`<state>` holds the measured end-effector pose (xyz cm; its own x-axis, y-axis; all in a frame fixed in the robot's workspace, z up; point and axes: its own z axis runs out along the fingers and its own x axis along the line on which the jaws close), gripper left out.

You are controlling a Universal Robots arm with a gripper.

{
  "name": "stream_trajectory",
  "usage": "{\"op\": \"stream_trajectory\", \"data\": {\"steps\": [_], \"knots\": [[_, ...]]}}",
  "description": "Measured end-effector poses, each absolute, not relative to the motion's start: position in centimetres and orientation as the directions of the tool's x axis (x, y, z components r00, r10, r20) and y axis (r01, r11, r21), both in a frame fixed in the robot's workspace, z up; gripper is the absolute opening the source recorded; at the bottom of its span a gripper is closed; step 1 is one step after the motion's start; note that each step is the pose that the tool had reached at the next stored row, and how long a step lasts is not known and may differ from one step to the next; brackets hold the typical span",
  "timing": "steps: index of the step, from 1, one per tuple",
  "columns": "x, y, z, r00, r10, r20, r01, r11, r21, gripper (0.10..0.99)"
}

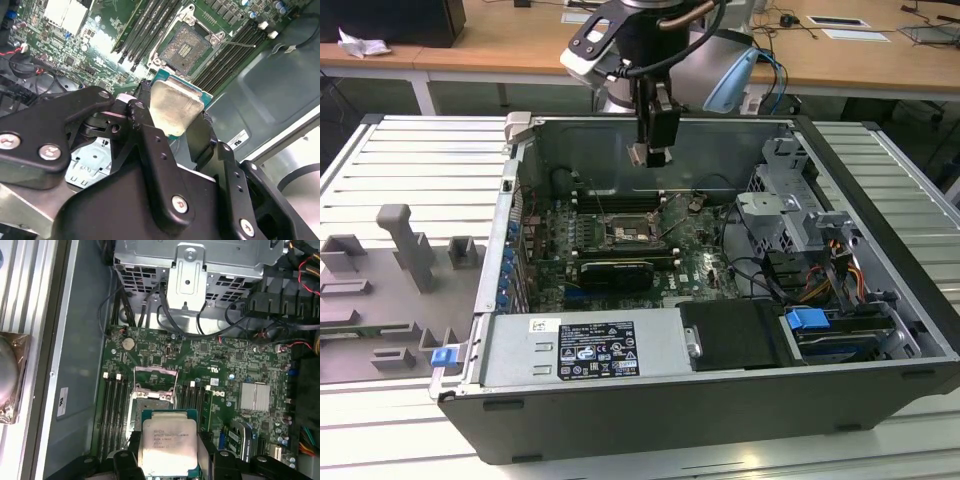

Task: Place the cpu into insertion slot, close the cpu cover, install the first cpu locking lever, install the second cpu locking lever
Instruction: 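Place the cpu into insertion slot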

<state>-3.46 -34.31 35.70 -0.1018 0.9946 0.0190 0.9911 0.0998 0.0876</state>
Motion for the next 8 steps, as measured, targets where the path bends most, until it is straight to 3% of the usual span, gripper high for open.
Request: {"op": "stream_trajectory", "data": {"steps": [8], "knots": [[-3.46, -34.30, 35.44, -0.010, 1.000, 0.019, 0.996, 0.008, 0.088, 0.525]]}}
